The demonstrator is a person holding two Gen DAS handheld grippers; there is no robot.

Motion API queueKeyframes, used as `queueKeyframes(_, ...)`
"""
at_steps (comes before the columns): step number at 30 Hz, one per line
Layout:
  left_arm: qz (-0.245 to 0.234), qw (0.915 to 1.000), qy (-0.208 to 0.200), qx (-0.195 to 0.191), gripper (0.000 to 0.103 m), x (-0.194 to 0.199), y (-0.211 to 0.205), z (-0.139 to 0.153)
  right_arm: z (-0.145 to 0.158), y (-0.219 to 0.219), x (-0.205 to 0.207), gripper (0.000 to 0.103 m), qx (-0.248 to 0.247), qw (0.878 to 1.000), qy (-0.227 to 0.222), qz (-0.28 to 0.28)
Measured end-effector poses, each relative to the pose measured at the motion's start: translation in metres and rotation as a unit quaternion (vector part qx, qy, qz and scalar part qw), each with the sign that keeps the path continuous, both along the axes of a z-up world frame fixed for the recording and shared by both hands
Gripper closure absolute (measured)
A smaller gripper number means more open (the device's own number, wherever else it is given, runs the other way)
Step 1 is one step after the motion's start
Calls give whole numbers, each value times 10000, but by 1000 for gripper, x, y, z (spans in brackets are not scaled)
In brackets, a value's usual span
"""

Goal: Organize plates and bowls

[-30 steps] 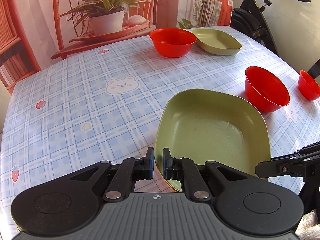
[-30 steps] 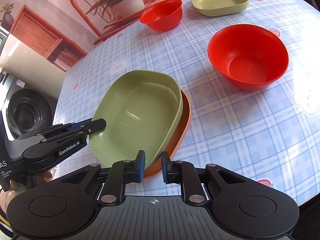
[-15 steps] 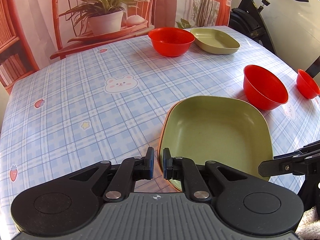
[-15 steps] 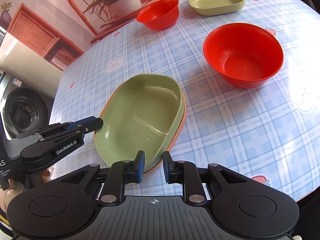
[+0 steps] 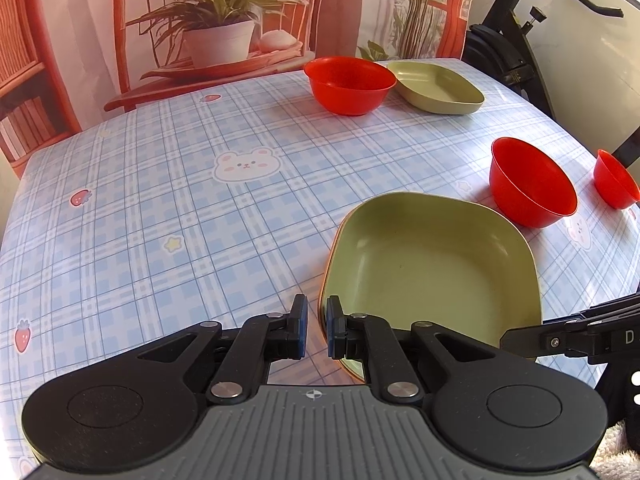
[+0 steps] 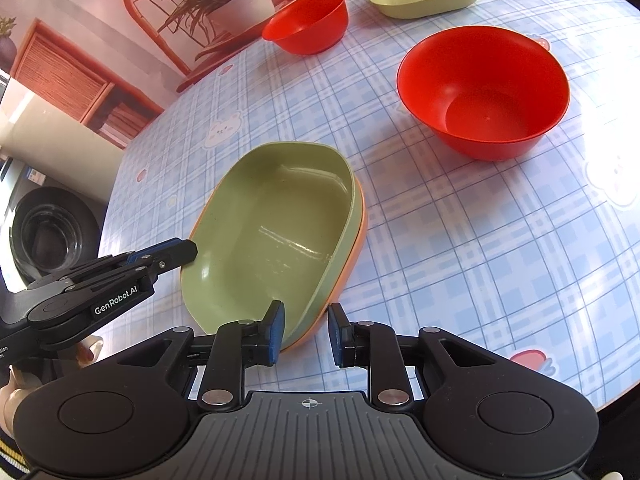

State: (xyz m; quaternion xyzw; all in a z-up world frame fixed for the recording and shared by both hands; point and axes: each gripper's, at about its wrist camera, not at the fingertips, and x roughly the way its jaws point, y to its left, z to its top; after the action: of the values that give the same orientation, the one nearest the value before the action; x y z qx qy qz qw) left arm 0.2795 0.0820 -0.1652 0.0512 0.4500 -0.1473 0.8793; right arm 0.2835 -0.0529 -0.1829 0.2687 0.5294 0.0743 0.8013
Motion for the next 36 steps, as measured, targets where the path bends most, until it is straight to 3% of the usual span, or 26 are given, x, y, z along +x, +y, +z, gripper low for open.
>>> queueKeyframes(18,190,9998,31,-58,92,-1,5,7,-9,0,3,84,-22,10000,-17,-16)
queueKeyframes(27,530,9977,-322,-290,92,-3,11,42,21,-23,-6,81,140,9976,-634,-236)
queueKeyframes(36,434,9940,-743,-674,91,2,-17,76,58,-88,-11,81,-363,9839,-1560,-790)
